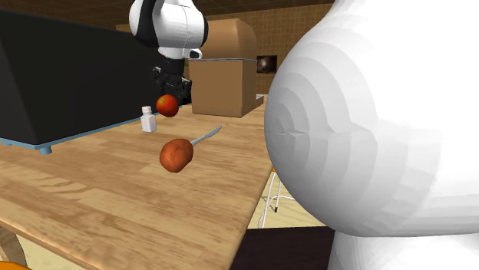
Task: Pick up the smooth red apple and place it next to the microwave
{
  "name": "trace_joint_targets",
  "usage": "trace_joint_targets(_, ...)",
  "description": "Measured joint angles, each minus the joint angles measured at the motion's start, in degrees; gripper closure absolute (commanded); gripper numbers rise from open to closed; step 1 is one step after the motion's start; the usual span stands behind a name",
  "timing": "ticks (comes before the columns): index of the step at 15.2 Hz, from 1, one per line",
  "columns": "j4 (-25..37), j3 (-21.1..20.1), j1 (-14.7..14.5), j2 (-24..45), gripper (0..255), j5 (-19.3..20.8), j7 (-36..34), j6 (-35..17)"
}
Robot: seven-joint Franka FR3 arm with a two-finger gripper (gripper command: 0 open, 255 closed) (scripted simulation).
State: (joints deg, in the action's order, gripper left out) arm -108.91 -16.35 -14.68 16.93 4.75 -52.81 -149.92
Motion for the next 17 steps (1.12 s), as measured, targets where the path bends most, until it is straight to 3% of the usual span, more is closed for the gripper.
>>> trace_joint_targets(10, -1.95, 1.27, -0.93, 4.33, 255, 2.08, -1.25, -6.17)
trace_joint_targets(16, -2.36, 1.42, -0.95, 4.64, 255, 2.26, -1.32, -7.08)
trace_joint_targets(17, -2.36, 1.42, -0.93, 4.64, 0, 2.25, -1.29, -7.09)
